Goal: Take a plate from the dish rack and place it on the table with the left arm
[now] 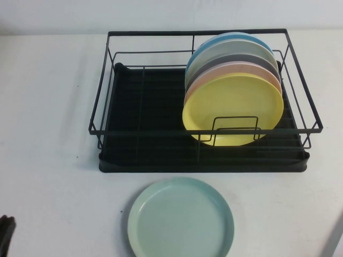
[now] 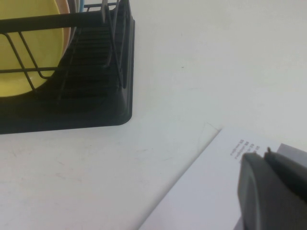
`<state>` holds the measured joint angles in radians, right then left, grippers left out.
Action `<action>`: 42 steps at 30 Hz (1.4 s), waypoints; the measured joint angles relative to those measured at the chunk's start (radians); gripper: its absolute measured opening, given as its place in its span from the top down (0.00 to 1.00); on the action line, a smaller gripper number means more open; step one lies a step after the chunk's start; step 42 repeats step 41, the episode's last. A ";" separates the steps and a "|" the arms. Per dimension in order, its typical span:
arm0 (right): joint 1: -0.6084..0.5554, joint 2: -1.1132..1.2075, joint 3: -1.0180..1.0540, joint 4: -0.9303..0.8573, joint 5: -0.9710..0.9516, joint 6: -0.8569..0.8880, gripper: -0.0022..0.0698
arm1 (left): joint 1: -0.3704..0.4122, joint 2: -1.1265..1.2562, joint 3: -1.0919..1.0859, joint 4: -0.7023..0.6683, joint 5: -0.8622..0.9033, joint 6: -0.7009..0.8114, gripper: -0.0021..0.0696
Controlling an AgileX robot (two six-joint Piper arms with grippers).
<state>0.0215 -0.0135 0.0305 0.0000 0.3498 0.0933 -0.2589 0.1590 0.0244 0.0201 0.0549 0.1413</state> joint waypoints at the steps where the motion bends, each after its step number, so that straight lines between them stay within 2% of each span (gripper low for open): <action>1: 0.000 0.000 0.000 0.000 0.000 0.000 1.00 | 0.026 -0.031 0.000 0.001 0.031 -0.002 0.97; 5: 0.000 0.000 0.000 0.000 0.000 0.000 1.00 | 0.097 -0.144 0.000 0.001 0.193 -0.015 0.97; 8: 0.000 0.000 0.000 0.000 0.000 0.000 1.00 | 0.109 -0.166 0.000 -0.005 0.283 -0.020 0.97; 36: 0.000 0.000 0.000 0.000 0.000 0.000 1.00 | 0.110 -0.168 0.000 -0.035 0.292 -0.020 0.97; 42: 0.000 0.000 0.000 0.000 0.000 0.000 1.00 | 0.057 -0.168 0.000 -0.035 0.292 -0.020 0.97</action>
